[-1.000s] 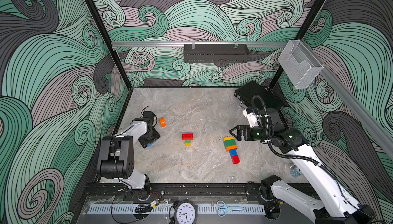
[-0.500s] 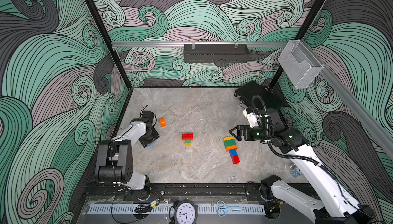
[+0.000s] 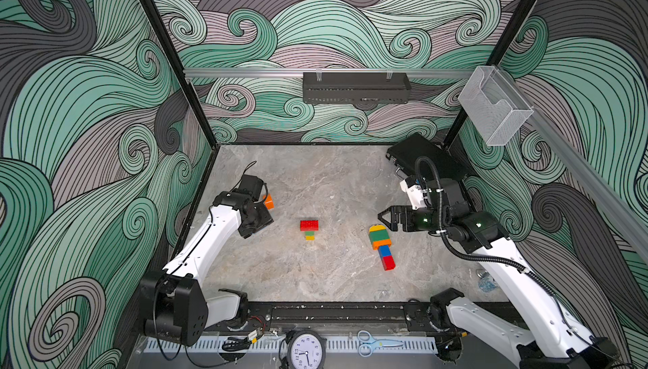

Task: Assemble an ice cream with lego
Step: Pick up the lego brick from the center of the board, then assemble the lego brick with the lego brick.

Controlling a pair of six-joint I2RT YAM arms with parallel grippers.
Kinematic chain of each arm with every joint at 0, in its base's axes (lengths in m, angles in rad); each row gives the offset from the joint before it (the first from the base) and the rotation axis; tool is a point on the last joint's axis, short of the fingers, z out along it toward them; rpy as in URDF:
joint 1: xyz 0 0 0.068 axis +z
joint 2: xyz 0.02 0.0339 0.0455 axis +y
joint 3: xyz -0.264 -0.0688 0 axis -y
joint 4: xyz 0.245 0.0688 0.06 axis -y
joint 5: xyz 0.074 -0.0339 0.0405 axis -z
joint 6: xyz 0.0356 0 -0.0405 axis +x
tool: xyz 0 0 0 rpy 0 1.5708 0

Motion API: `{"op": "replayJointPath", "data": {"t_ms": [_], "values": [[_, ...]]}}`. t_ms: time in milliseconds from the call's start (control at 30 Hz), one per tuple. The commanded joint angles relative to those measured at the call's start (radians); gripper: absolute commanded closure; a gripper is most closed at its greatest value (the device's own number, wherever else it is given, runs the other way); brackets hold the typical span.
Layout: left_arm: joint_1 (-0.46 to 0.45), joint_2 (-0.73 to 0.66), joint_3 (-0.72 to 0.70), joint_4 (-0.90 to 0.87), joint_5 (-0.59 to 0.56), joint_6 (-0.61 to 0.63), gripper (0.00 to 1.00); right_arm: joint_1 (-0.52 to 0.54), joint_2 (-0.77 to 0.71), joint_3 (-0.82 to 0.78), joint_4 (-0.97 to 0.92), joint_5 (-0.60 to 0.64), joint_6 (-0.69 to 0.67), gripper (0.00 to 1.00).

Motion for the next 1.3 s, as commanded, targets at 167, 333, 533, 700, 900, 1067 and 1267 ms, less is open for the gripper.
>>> {"op": "replayJointPath", "data": {"t_ms": [167, 333, 533, 700, 900, 1067, 1267], "values": [[-0.160, 0.105, 0.258, -0.171, 0.008, -0.020, 0.50, -0.004, 0.001, -0.013, 0.022, -0.026, 0.014, 0.00], [-0.240, 0.202, 0.367, -0.202, 0.022, -0.029, 0.51, -0.003, 0.006, -0.010, 0.018, -0.026, 0.015, 0.00], [-0.337, 0.290, 0.443, -0.231, 0.031, -0.044, 0.52, -0.003, 0.005, -0.012, 0.013, -0.026, 0.014, 0.00], [-0.391, 0.333, 0.480, -0.238, 0.048, -0.033, 0.52, -0.004, 0.000, -0.018, 0.014, -0.026, 0.014, 0.00], [-0.419, 0.376, 0.503, -0.227, 0.090, 0.016, 0.52, -0.004, -0.004, -0.019, 0.013, -0.025, 0.013, 0.01], [-0.432, 0.403, 0.512, -0.234, 0.110, 0.063, 0.53, -0.004, -0.008, -0.022, 0.010, -0.026, 0.012, 0.00], [-0.435, 0.413, 0.502, -0.240, 0.101, 0.100, 0.53, -0.003, -0.013, -0.032, 0.014, -0.031, 0.020, 0.00]]}}
